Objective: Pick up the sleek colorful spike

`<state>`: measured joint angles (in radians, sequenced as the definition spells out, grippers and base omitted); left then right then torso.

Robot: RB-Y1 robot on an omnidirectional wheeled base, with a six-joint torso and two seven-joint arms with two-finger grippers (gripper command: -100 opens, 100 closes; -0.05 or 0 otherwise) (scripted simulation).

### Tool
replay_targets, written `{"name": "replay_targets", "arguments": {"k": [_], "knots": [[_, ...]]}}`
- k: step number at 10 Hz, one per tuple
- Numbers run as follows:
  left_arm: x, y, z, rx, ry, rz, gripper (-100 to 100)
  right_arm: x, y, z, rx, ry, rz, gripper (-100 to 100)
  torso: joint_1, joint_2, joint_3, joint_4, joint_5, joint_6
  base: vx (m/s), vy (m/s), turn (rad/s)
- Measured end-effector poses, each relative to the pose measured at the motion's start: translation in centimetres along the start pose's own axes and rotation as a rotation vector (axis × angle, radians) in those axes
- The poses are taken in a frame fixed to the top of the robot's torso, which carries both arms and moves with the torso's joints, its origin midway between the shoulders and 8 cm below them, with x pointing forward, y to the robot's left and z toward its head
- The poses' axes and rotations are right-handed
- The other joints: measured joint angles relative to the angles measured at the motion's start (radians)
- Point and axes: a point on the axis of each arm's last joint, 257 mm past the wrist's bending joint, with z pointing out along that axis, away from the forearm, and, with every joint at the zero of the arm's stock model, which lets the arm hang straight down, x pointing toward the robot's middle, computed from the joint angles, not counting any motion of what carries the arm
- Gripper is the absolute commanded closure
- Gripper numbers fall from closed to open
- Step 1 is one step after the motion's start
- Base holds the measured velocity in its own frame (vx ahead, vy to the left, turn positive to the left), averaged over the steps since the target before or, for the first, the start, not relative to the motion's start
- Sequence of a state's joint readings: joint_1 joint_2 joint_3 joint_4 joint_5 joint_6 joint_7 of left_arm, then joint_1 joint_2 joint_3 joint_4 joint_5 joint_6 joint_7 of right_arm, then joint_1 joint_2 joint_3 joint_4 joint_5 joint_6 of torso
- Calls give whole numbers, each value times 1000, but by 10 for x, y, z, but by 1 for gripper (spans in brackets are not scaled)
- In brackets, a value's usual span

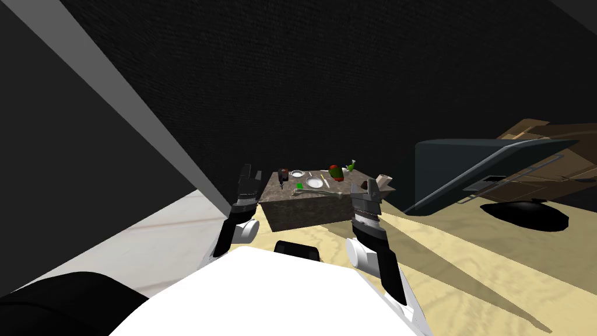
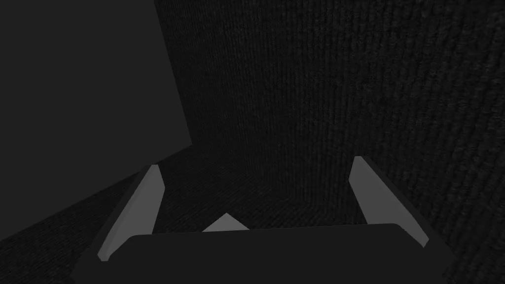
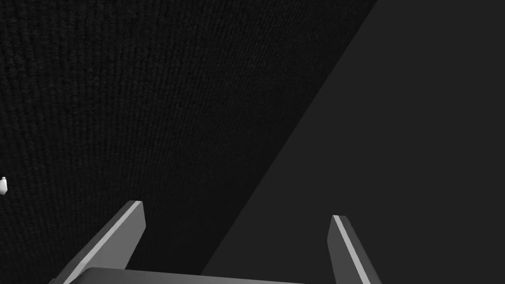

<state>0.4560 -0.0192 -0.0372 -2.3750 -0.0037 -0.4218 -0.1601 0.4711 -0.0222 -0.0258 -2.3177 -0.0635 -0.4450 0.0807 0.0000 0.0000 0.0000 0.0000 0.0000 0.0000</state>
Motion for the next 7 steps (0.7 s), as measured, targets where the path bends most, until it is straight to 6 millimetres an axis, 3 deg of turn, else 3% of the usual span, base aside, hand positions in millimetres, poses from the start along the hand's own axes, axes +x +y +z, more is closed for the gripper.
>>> {"name": "replay_targets", "arguments": {"k": [7], "knots": [[18, 33, -12, -29, 166, 152, -100, 0, 0, 0, 0, 0, 0, 0, 2, -4, -2, -1, 0, 0, 46, 15, -44]]}}
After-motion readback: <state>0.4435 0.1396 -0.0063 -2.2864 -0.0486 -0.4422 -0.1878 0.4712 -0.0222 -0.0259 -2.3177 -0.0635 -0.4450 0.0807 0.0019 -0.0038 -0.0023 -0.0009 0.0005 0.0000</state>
